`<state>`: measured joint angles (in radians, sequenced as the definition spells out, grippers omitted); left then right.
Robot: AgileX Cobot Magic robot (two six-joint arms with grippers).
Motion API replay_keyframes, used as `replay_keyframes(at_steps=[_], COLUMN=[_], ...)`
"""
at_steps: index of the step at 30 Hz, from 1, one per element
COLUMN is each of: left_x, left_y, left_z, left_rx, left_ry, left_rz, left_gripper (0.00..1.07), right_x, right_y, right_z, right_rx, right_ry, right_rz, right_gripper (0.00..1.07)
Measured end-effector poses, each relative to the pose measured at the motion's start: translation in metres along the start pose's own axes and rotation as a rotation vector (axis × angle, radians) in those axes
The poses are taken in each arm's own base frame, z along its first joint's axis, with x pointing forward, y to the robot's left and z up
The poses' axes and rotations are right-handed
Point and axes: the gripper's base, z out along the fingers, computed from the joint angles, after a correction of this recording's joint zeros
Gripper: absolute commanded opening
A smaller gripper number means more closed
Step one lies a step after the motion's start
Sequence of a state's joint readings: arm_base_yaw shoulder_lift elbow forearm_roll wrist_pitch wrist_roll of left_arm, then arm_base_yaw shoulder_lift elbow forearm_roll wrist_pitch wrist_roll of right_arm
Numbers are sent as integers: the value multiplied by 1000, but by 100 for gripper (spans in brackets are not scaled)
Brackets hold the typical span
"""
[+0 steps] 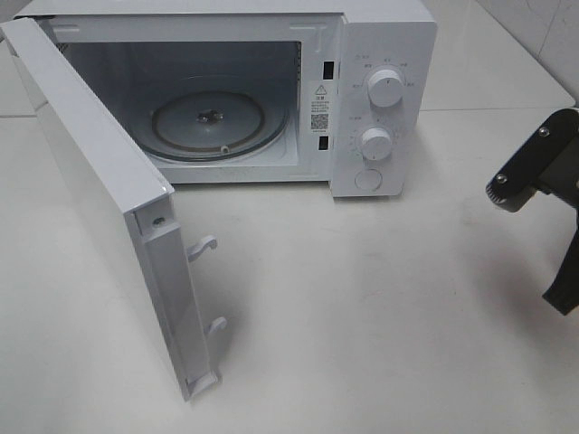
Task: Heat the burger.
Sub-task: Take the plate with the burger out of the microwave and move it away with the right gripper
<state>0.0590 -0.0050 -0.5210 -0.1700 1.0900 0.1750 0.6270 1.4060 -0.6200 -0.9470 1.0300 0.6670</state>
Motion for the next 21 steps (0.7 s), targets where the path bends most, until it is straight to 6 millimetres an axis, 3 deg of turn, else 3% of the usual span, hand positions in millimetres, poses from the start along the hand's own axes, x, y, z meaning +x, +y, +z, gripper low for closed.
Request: replay_keyframes(at_steps=[21], left_x=[0], left_y=[0], left_z=[0], left_rx=[0], left_ry=[0], left_rz=[0], left_gripper=[98], right_x=[-18], right_y=[68], right_z=[58], right_rx=[17], right_ry=[167], right_rz=[122], right_gripper=[9])
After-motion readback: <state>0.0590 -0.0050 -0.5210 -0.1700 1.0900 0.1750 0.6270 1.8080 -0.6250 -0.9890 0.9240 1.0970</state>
